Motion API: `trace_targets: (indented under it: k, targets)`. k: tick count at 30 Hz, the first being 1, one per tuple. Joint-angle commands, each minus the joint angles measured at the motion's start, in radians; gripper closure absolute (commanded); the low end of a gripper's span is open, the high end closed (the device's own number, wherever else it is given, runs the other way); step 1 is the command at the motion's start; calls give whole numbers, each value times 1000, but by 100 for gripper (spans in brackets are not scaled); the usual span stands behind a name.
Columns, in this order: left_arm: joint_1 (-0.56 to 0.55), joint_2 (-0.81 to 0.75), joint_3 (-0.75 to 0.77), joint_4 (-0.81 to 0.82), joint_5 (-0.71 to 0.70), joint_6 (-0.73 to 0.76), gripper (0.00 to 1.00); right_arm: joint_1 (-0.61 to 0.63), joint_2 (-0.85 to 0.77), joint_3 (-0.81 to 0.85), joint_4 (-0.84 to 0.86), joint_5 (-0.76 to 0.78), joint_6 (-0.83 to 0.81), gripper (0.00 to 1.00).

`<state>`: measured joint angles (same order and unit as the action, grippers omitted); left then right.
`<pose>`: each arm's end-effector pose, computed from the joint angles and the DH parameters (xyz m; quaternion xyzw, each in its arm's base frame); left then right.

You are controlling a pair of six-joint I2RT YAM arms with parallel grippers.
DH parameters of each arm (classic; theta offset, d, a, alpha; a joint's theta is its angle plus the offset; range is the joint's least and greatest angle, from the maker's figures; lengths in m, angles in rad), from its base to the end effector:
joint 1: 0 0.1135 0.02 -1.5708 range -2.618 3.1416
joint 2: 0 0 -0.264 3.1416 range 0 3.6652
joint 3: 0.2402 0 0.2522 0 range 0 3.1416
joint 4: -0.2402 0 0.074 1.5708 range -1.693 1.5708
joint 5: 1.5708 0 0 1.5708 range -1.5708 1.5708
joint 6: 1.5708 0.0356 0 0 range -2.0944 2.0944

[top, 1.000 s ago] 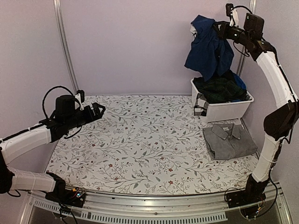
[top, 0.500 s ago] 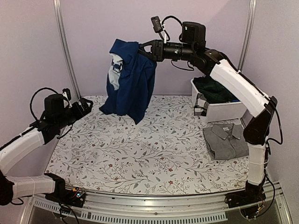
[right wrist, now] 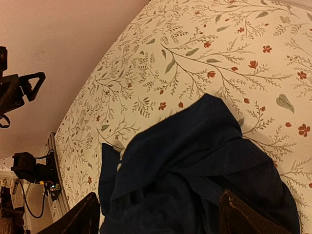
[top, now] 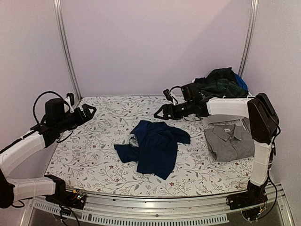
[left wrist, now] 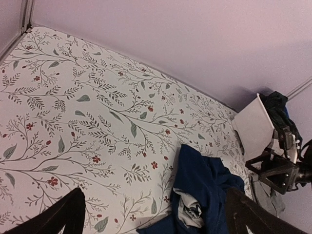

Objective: Fold and stack the mixed laundry pile
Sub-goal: Place the crumpled T-shirt at the center of the board.

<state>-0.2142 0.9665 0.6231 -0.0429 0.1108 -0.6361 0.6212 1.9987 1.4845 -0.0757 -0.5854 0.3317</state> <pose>0.2163 -0.0511 0.2636 -0.1432 0.8165 -0.2717 0.4888 0.3614 0.2828 0.2278 -0.2563 0.8162 0.4330 0.2840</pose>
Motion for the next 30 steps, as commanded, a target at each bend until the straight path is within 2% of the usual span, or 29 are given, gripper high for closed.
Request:
trace_targets:
  k: [1,6,10,13,19,24,30]
  targets:
    - [-42,52,-6,14,62,63,0,7,-135,-84,-53,150,-85,17]
    - [-142,150,-5,-7,31,88,1,88,-211,-129,-240,195,-226,25]
    - [-185,215,-41,-11,48,61,12,211,-223,-210,-320,237,-299,29]
    - [-222,232,-71,-5,63,40,18,285,-235,-305,-326,260,-306,29]
    - [-264,238,-105,3,70,7,21,391,-272,-458,-338,336,-360,28]
    - [-269,236,-107,3,70,-5,21,449,-296,-530,-330,367,-397,27]
    - [-270,253,-96,13,67,-4,20,482,-287,-541,-284,411,-468,25]
